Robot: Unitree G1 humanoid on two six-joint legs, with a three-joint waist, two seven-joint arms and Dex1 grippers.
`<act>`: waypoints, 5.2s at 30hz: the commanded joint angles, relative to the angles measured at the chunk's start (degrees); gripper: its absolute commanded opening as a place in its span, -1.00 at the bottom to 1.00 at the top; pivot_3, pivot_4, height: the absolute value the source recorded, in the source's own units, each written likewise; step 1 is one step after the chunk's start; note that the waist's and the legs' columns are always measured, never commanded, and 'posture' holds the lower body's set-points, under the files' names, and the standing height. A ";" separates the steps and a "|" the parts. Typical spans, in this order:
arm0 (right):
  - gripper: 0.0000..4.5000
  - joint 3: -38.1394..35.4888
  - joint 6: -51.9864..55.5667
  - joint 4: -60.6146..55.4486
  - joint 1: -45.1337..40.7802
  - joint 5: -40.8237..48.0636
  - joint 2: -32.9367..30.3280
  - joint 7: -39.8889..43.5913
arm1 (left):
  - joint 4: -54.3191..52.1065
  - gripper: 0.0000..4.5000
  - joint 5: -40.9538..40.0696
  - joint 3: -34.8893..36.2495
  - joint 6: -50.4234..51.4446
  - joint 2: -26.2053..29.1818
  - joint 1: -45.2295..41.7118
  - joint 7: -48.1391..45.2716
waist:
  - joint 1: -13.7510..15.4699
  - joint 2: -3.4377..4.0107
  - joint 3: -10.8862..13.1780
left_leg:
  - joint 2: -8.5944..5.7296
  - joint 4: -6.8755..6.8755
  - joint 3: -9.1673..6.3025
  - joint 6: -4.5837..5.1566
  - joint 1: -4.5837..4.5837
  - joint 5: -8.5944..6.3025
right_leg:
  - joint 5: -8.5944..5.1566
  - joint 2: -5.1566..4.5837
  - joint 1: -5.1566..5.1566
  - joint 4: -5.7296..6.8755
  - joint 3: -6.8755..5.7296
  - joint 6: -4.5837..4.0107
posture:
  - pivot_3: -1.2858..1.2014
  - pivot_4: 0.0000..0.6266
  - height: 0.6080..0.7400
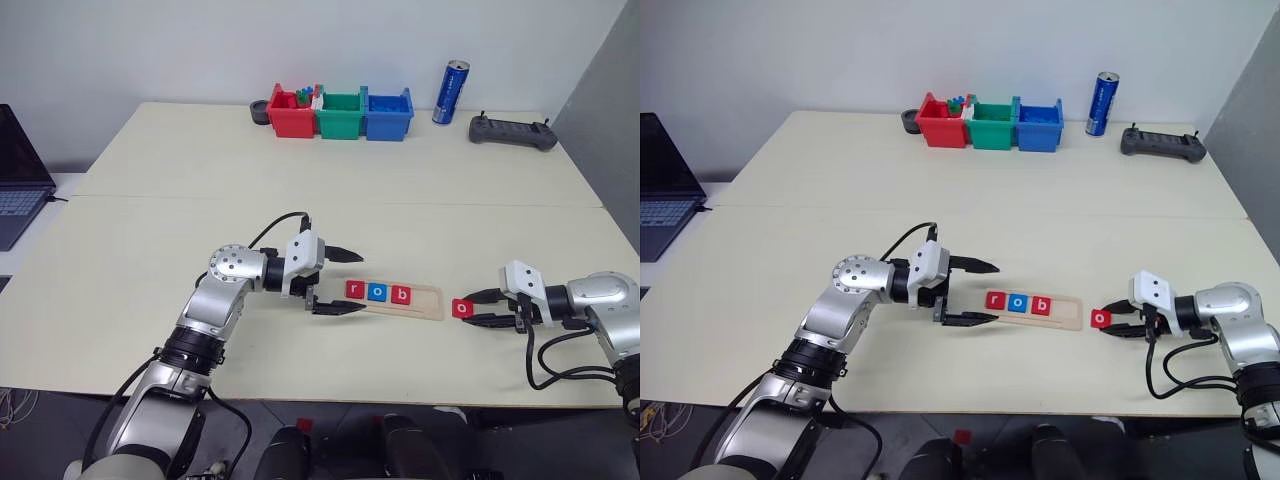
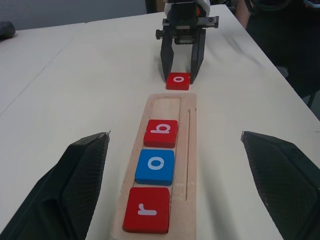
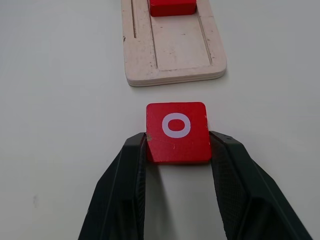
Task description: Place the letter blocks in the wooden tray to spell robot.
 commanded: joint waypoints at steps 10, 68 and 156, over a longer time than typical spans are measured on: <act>-0.36 -0.53 9.39 -9.29 -4.88 2.24 3.09 -3.65 | -0.81 1.00 -0.58 0.49 -0.46 -0.25 -0.72 -0.10 | 0.00 0.00 0.00 | 0.01 -0.01 -0.03 0.00 -0.01 0.00 | 0.00 0.01 -0.01 0.00 -0.02 0.00 | 0.03 -0.52 1.00; 0.99 -2.21 18.56 -17.14 -4.40 5.56 3.20 -4.78 | -2.36 1.00 -0.70 0.68 0.71 0.39 0.24 0.51 | 0.10 0.01 0.01 | -0.02 -0.01 -0.08 0.00 -0.08 0.00 | 0.00 -0.03 -0.04 -0.02 -0.07 0.00 | 0.03 -0.52 1.00; 0.98 -31.62 39.12 -50.49 30.87 1.34 18.74 -55.01 | -7.87 1.00 -5.40 1.15 4.95 -2.40 2.48 2.04 | 0.92 0.05 -0.01 | -0.04 -0.04 -0.05 0.00 -0.11 0.00 | -0.01 -0.02 -0.04 -0.03 -0.03 0.01 | 0.03 -0.52 1.00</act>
